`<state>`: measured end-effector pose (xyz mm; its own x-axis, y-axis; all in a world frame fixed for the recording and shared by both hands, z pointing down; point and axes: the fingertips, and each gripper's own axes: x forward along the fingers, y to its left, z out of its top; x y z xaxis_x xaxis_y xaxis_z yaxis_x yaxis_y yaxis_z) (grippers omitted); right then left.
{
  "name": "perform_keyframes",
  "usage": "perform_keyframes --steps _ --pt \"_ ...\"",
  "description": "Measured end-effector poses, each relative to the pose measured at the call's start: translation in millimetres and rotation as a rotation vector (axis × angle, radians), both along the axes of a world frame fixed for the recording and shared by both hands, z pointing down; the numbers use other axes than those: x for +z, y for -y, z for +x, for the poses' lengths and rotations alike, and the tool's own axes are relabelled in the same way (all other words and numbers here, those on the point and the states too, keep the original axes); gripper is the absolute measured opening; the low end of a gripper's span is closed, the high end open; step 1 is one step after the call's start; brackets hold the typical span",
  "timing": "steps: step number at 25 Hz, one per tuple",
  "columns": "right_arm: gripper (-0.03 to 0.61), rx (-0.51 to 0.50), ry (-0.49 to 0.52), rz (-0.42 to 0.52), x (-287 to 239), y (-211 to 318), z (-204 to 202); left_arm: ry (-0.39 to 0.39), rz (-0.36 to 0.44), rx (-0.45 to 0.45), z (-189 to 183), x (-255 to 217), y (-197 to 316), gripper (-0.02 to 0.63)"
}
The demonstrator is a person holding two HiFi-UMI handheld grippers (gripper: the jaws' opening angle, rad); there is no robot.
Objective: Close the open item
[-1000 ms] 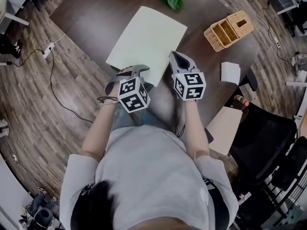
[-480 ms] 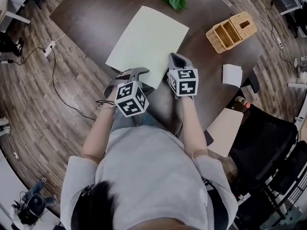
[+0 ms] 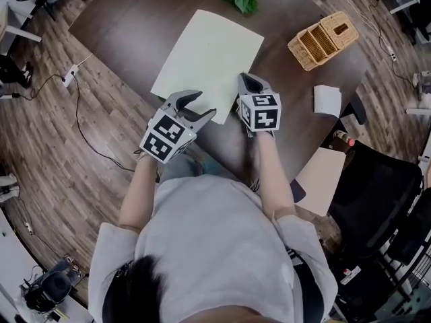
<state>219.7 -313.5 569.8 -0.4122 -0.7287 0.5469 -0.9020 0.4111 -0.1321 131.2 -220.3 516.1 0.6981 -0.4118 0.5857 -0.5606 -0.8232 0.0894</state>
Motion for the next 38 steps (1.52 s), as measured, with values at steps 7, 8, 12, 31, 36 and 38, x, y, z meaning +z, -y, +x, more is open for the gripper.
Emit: perform_keyframes --steps 7,8,12,31,36,38 --pt "0.012 0.075 0.033 0.016 -3 -5 -1 -0.09 0.13 -0.166 -35 -41 36 0.009" --pt "0.012 0.089 0.049 0.021 -5 -8 -2 -0.102 0.131 -0.178 -40 -46 37 0.008" --pt "0.014 0.145 0.067 0.062 -19 -18 -8 -0.126 0.138 -0.18 -54 -59 38 0.008" --pt "0.014 0.371 0.096 0.331 -133 -94 -19 -0.249 0.317 -0.123 -90 -122 40 0.009" --pt "0.014 0.413 0.077 0.417 -172 -117 -26 -0.277 0.356 -0.079 -95 -143 31 0.009" --pt "0.014 0.426 0.084 0.448 -185 -124 -29 -0.292 0.369 -0.068 -98 -152 28 0.008"
